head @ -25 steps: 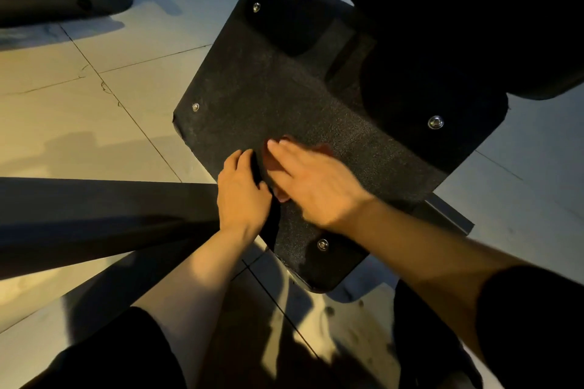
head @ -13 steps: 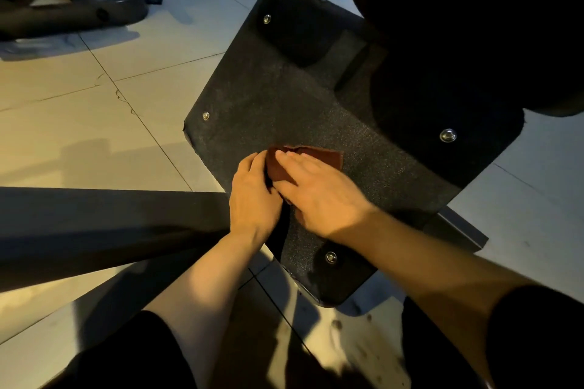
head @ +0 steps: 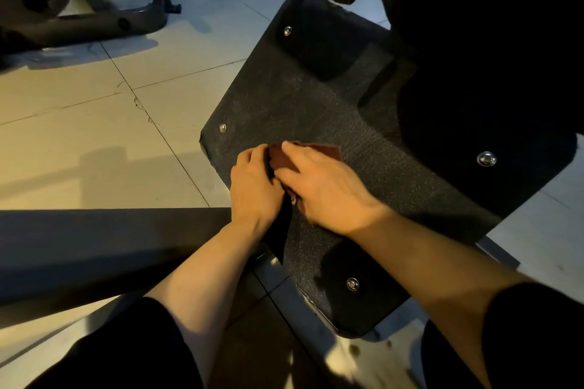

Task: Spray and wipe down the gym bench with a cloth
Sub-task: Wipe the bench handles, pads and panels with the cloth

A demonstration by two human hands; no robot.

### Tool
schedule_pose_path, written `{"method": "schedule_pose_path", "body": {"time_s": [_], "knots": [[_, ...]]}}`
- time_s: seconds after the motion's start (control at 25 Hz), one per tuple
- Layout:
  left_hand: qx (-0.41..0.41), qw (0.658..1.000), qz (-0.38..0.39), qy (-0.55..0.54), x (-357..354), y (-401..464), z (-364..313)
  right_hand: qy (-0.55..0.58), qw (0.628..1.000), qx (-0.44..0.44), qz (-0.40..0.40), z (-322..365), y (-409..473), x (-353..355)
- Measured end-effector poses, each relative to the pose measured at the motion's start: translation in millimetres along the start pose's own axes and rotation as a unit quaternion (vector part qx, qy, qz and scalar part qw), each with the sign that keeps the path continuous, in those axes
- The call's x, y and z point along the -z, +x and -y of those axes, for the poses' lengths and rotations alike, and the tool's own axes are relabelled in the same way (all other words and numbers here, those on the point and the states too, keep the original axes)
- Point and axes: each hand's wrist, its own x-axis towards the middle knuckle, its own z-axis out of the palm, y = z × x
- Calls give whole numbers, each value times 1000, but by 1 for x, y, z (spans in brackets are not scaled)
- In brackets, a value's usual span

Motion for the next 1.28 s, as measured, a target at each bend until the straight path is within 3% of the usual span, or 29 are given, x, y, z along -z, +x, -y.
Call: {"method": "schedule_pose_path", "body": {"time_s": [0.04, 0.12, 0.2, 0.28, 0.4, 0.48, 0.52, 0.6, 0.68, 0.8, 1.04, 1.16, 1.28], "knots": [[2, 1000, 3, 1, 2, 3, -1, -2, 998, -41, -47, -15, 6, 7], [5, 1000, 2, 2, 5, 12, -4, 31, 965, -213, -152, -52, 19, 27], [1, 1000, -1, -3, 7, 23, -7, 39, 927, -322, -191, -74, 30, 42], [-8, 1000, -3, -7, 6, 33, -9, -35, 943, -297, -147, -58, 42, 34], [-16, 1000, -18, -16, 3, 43, -13, -20, 989, -132, -60, -11, 41, 4], [-22, 999, -29, -25, 0, 49, -20, -26, 997, -59, -35, -17, 43, 7], [-25, 999, -28, -28, -1, 52, -24, -29, 994, -73, -75, -30, 45, 15], [-30, 999, -19, -32, -3, 60, -33, -30, 963, -199, -180, -64, 53, 34], [-34, 999, -16, -33, -4, 63, -41, -33, 934, -291, -204, -94, 59, 38], [-44, 998, -25, -32, -3, 65, -43, -82, 949, -280, -122, -84, 70, 36], [-18, 998, -44, -35, -3, 54, -35, -17, 998, -59, -1, -24, 47, 25], [-6, 998, -38, -40, -9, 48, -37, -34, 985, -142, -91, -53, 45, 41], [-1, 999, -24, -37, -7, 49, -40, -14, 938, -290, -190, -90, 52, 56]]}}
